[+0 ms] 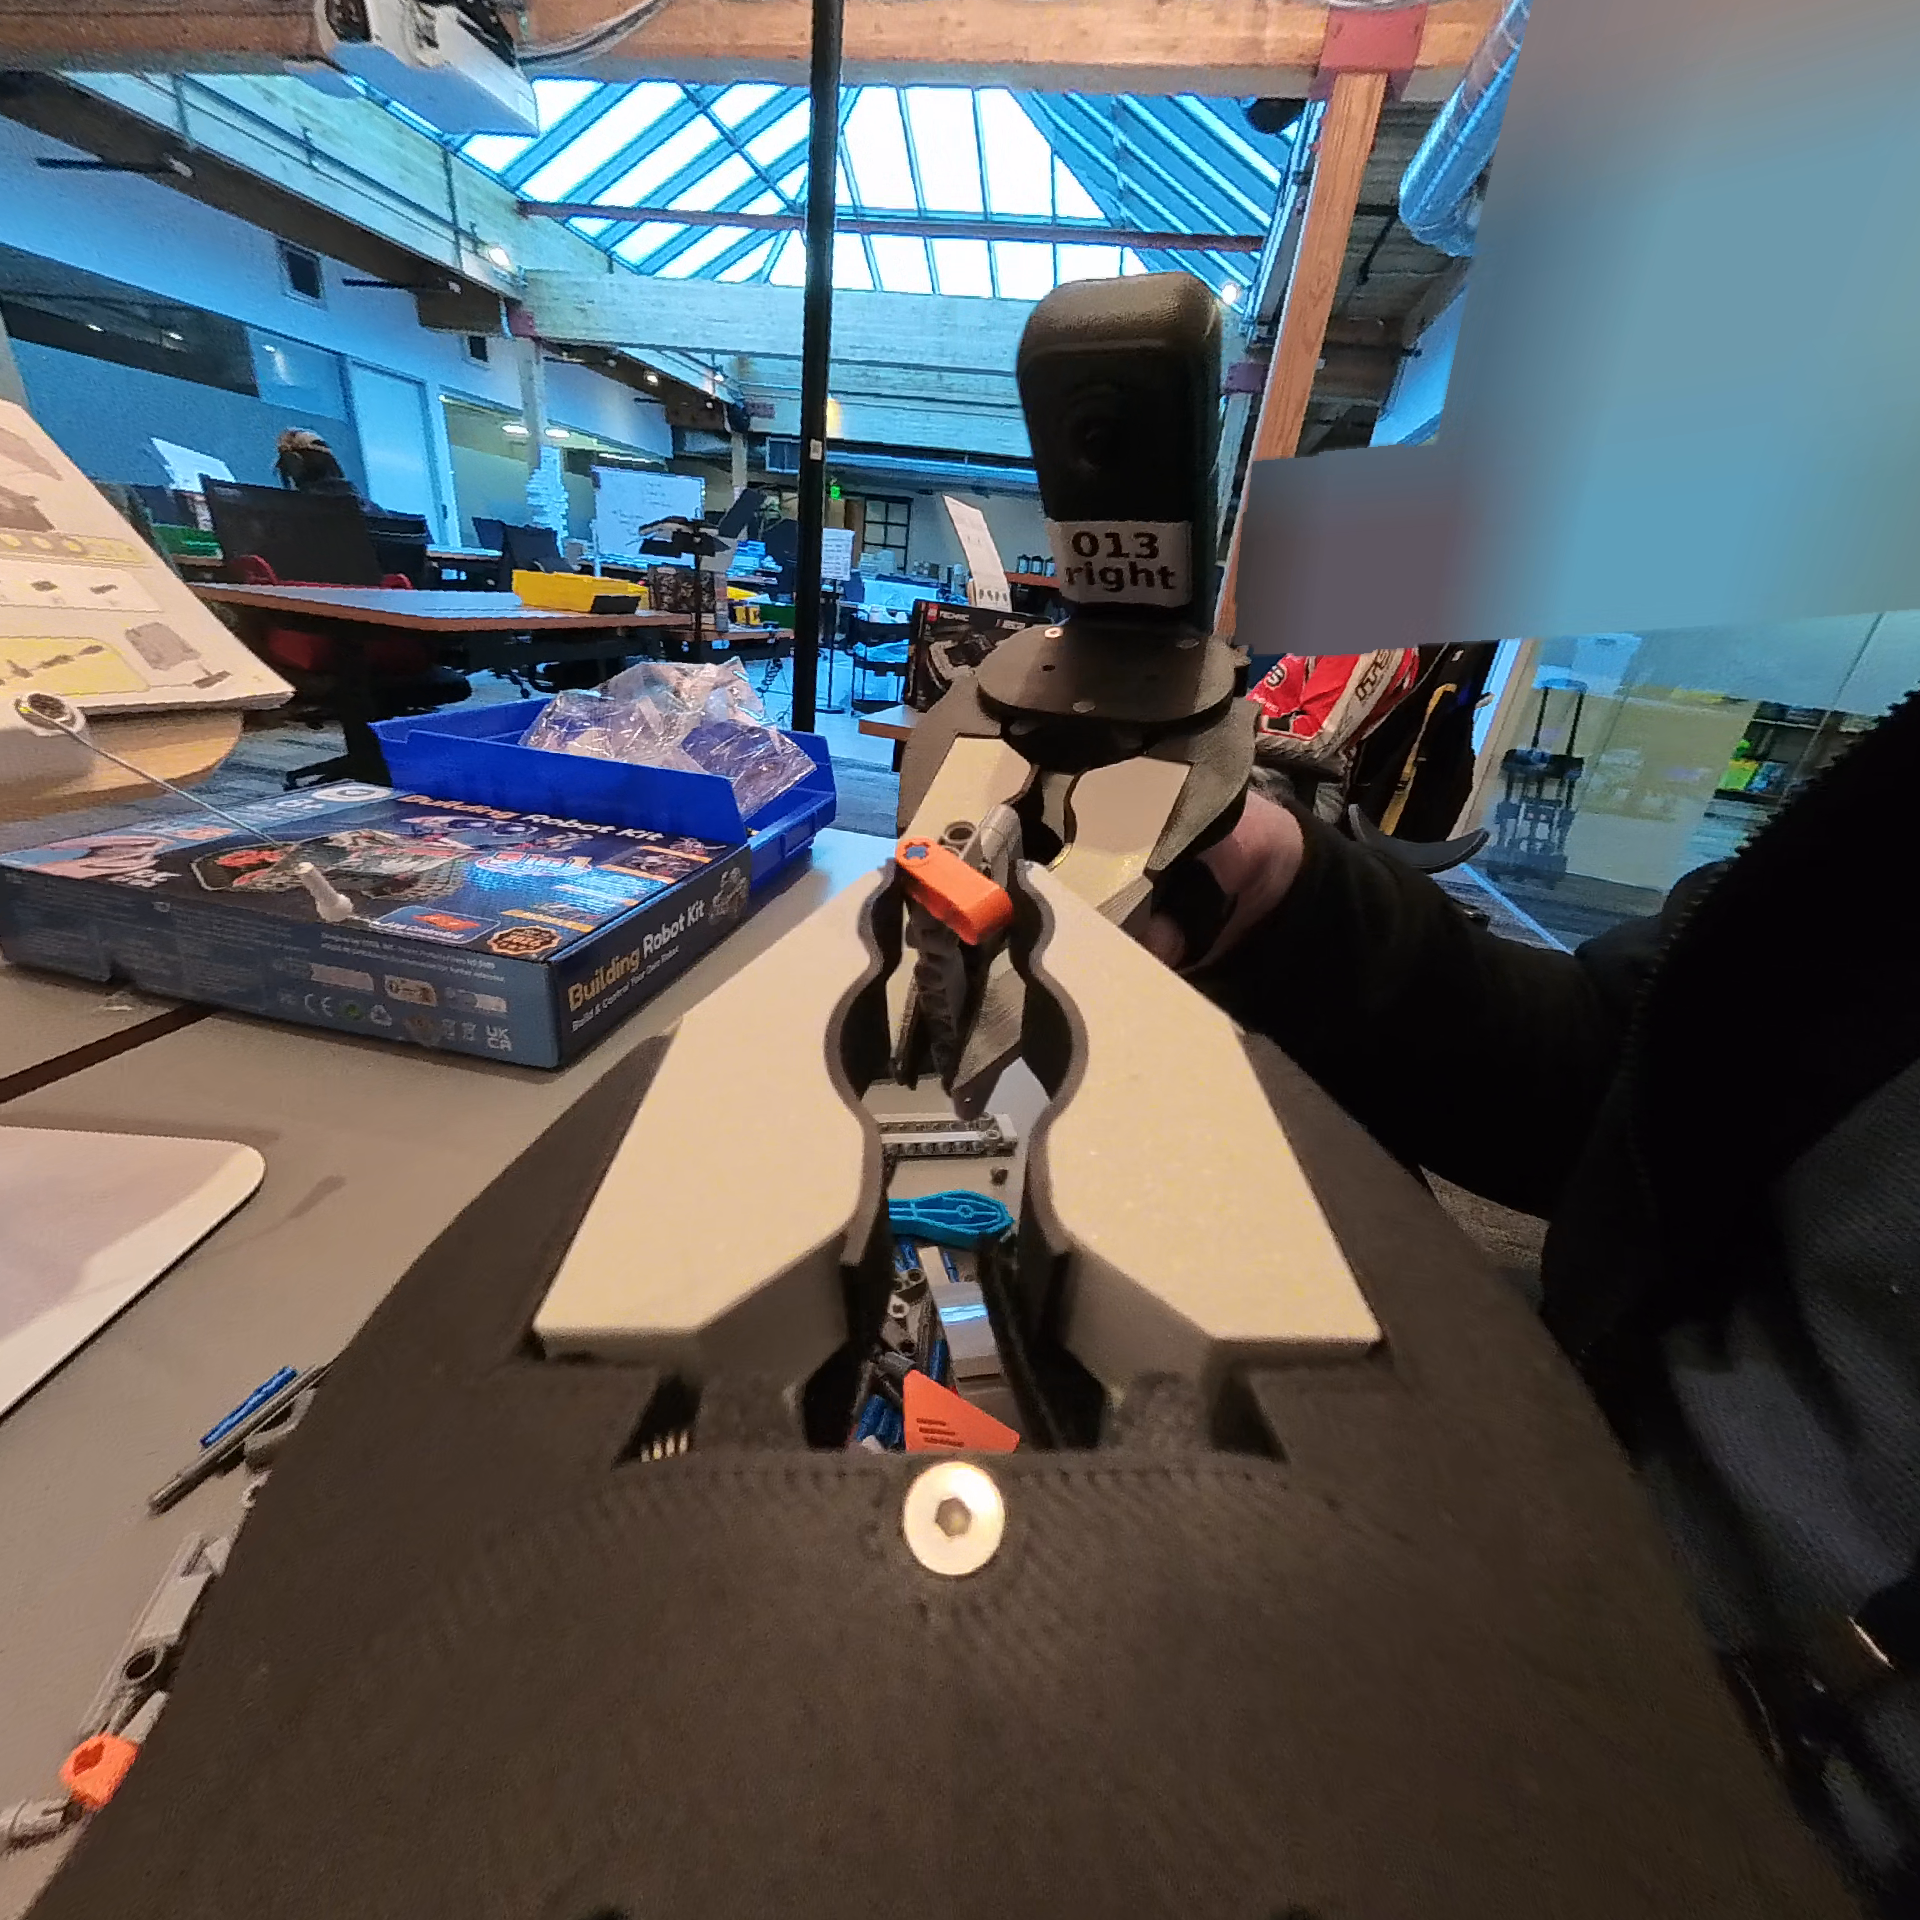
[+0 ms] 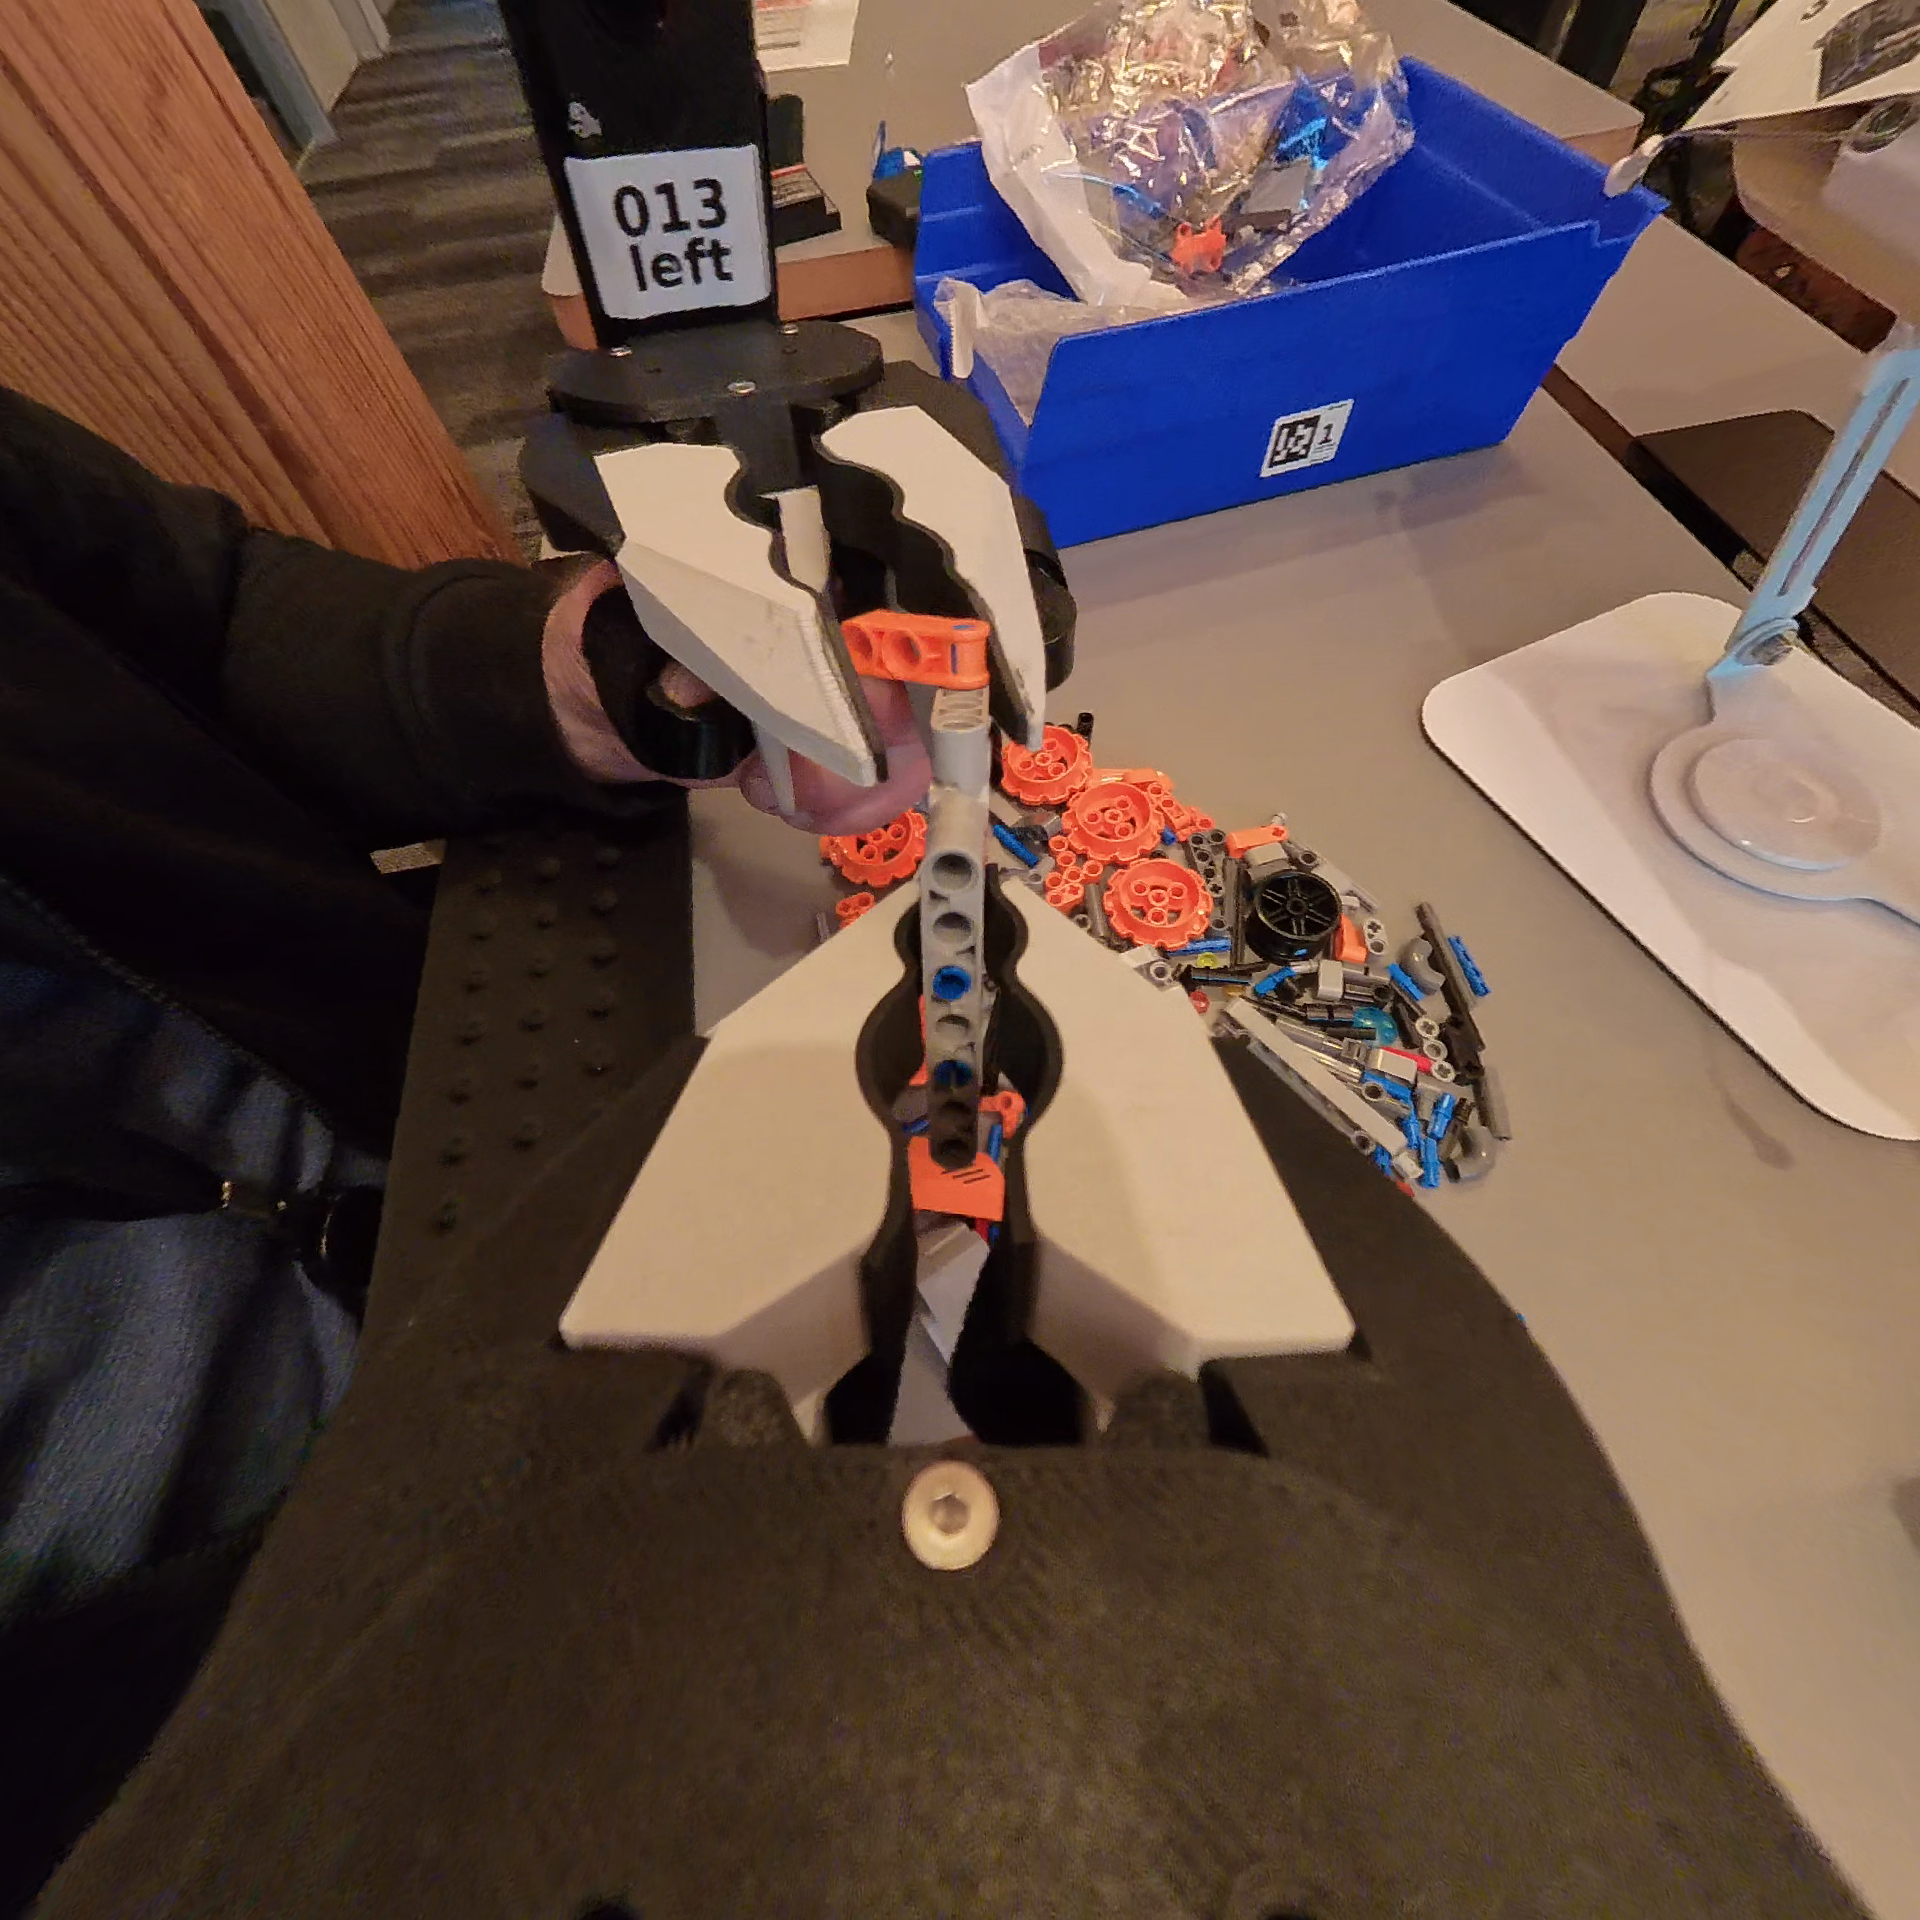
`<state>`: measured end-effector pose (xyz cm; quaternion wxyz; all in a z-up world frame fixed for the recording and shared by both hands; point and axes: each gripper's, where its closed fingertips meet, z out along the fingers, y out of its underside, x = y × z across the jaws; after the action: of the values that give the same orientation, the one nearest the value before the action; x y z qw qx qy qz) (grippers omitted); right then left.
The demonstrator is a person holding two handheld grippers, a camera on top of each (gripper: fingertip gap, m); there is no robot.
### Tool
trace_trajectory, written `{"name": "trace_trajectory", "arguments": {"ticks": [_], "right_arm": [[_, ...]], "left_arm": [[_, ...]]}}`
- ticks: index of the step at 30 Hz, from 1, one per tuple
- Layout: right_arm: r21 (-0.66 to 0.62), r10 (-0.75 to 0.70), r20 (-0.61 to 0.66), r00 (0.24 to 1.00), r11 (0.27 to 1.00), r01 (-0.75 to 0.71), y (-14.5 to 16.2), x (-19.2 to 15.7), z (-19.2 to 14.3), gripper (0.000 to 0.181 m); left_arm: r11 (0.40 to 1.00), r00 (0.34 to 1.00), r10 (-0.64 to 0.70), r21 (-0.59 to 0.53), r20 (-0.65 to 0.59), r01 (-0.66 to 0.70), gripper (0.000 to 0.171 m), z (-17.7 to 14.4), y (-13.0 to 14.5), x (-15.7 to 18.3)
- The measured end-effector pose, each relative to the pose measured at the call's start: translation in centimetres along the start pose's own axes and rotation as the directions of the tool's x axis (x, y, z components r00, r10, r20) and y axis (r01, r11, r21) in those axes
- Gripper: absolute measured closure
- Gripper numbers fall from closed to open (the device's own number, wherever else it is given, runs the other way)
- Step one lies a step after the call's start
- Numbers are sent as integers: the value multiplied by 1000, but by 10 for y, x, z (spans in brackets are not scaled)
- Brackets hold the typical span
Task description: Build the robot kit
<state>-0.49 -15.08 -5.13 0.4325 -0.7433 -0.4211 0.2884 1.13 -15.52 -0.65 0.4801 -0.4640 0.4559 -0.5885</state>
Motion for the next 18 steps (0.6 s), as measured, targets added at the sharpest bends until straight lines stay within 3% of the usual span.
{"name": "trace_trajectory", "arguments": {"ticks": [3,8,13,15,18], "right_arm": [[-8,3,79,997,1000,-3,2,-10,-2,175],[-13,42,340,939,999,-40,2,-43,-12,175],[7,43,292,956,999,-47,-3,-33,-8,175],[-7,61,275,959,998,-62,0,-29,-8,175],[-8,76,266,961,997,-76,-1,-27,-6,175]], "left_arm": [[1000,998,-13,-4,-65,12,156,1,1,9],[996,968,-84,12,-235,90,167,-1,-3,33],[991,971,-116,37,-210,127,166,-3,-6,24],[992,974,-119,10,-191,123,154,-1,-2,21],[992,979,-119,25,-164,124,156,-1,-4,16]]}}
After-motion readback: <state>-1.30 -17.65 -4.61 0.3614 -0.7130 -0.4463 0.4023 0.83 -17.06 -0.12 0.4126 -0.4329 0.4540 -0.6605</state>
